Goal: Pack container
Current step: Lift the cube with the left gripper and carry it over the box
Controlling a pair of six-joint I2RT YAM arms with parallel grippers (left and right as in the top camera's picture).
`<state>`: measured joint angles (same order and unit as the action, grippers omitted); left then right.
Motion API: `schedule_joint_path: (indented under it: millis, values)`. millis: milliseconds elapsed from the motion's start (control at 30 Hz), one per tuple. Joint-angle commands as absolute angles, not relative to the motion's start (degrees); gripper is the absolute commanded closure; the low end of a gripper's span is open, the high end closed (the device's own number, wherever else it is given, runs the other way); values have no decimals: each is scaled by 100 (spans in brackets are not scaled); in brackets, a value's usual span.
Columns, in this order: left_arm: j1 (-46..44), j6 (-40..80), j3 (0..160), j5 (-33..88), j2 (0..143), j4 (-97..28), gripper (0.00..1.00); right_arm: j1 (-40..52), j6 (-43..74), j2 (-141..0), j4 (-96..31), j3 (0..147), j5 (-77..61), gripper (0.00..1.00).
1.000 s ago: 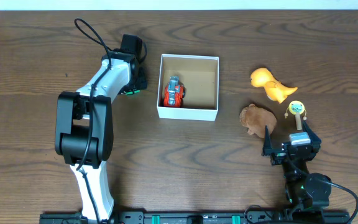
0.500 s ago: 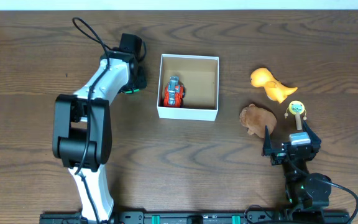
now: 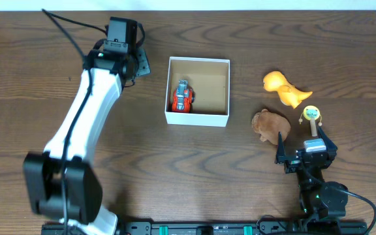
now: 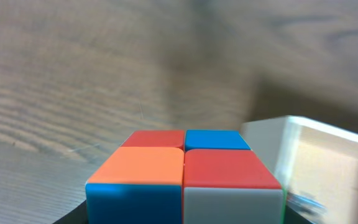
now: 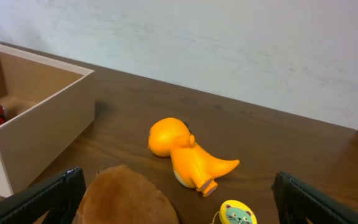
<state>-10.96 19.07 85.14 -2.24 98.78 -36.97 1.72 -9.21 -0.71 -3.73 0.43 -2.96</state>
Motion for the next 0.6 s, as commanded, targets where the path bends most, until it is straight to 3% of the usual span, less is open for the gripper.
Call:
schedule_joint_path:
  millis: [0, 567]
  values:
    - [-1330, 1852, 8503, 86, 9354, -3653, 50, 97, -819, -38, -395, 32, -281, 1]
    - [-2740, 1459, 8503, 102, 9524, -2733, 50, 97, -816, -38, -395, 32, -281, 1]
